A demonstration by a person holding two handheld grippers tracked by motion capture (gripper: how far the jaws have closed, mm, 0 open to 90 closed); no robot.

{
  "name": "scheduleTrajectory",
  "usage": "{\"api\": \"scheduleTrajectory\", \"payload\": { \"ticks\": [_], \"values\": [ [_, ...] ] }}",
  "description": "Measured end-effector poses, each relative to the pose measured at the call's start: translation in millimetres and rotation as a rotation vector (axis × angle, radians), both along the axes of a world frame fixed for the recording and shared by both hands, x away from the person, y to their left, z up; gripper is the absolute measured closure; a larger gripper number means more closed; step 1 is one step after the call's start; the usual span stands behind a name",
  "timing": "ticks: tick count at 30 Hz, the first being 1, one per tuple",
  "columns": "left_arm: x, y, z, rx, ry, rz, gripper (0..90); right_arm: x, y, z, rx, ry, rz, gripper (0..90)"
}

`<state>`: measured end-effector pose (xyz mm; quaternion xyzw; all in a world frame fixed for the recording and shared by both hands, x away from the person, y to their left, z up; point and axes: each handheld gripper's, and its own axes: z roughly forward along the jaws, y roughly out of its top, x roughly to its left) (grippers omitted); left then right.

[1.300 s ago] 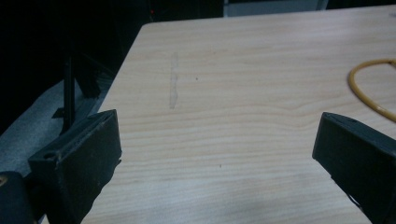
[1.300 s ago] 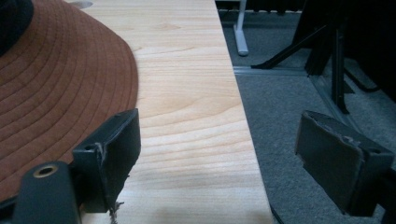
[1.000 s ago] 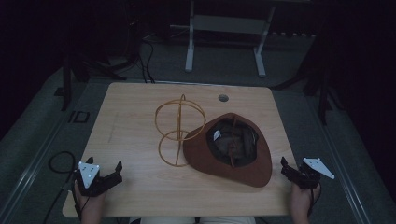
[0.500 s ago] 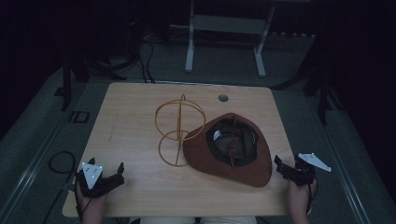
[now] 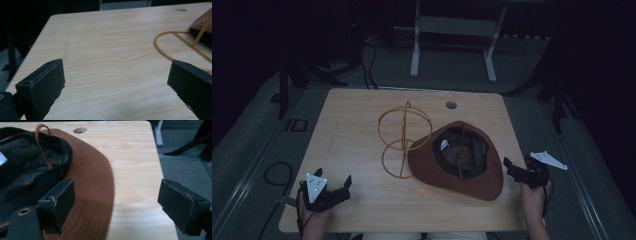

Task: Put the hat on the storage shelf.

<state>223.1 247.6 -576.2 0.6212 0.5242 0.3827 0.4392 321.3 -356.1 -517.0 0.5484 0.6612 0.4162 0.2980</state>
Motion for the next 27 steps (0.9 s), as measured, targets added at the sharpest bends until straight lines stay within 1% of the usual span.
{"api": "scheduleTrajectory", "payload": {
  "ticks": [2, 4, 7, 8, 9, 11, 12, 13, 14, 15, 16, 17, 20, 22, 24, 25, 26, 27],
  "values": [
    [-0.5, -0.9, 1.2, -0.006, -0.003, -0.008, 1.9, 4.3, 4.6, 4.1, -0.005, -0.005, 0.012, 14.2],
    [-0.5, -1.5, 1.3, -0.003, -0.002, -0.005, 1.9, 8.6, 9.5, 7.5, 0.001, -0.006, 0.039, 14.2],
    [-0.2, -2.0, 1.1, -0.015, 0.005, -0.008, 1.9, 15.1, 17.6, 11.5, -0.008, 0.007, 0.065, 14.2],
    [0.0, -2.4, 1.2, -0.012, 0.011, -0.005, 1.9, 17.3, 19.9, 12.9, -0.006, 0.009, 0.076, 14.2],
    [0.1, -3.3, 1.4, 0.006, 0.022, 0.002, 1.9, 19.2, 22.4, 14.4, -0.010, 0.012, 0.081, 14.2],
    [0.5, -6.0, 1.9, 0.056, 0.044, 0.031, 2.0, 23.0, 27.5, 17.6, -0.010, 0.015, 0.094, 14.2],
    [0.7, -6.5, 2.3, 0.062, 0.052, 0.032, 1.9, 24.6, 30.2, 19.2, -0.013, 0.017, 0.101, 14.1],
    [0.7, -6.8, 2.5, 0.055, 0.056, 0.025, 1.9, 25.5, 32.8, 20.8, -0.013, 0.009, 0.110, 13.9],
    [0.9, -7.5, 2.4, 0.053, 0.069, 0.018, 2.0, 26.4, 35.4, 22.3, -0.013, -0.001, 0.126, 13.8],
    [1.1, -8.5, 2.2, 0.058, 0.074, 0.020, 2.0, 27.6, 39.4, 23.8, -0.021, -0.008, 0.136, 13.7],
    [0.8, -9.5, 2.3, 0.070, 0.082, 0.012, 1.9, 28.6, 41.6, 24.5, -0.029, -0.010, 0.138, 13.7],
    [0.6, -10.5, 2.3, 0.076, 0.083, -0.007, 1.9, 30.3, 44.7, 25.2, -0.038, -0.003, 0.141, 13.7],
    [0.3, -14.8, 2.6, 0.090, 0.080, -0.033, 1.9, 35.9, 52.3, 25.9, -0.041, 0.005, 0.160, 13.7],
    [0.2, -16.7, 3.0, 0.101, 0.084, -0.033, 1.9, 39.7, 58.2, 26.8, -0.054, 0.009, 0.171, 13.7],
    [0.2, -16.8, 3.0, 0.090, 0.086, -0.039, 1.9, 43.7, 63.9, 27.9, -0.070, 0.012, 0.174, 13.7],
    [0.5, -16.3, 3.0, 0.084, 0.090, -0.045, 1.9, 45.9, 66.2, 28.5, -0.072, 0.011, 0.180, 13.7],
    [0.8, -16.0, 2.6, 0.088, 0.092, -0.042, 1.9, 48.2, 68.4, 29.2, -0.072, 0.014, 0.184, 13.8],
    [1.2, -15.8, 2.3, 0.097, 0.097, -0.039, 1.9, 51.1, 70.7, 30.0, -0.060, 0.018, 0.201, 13.7]
  ]
}}
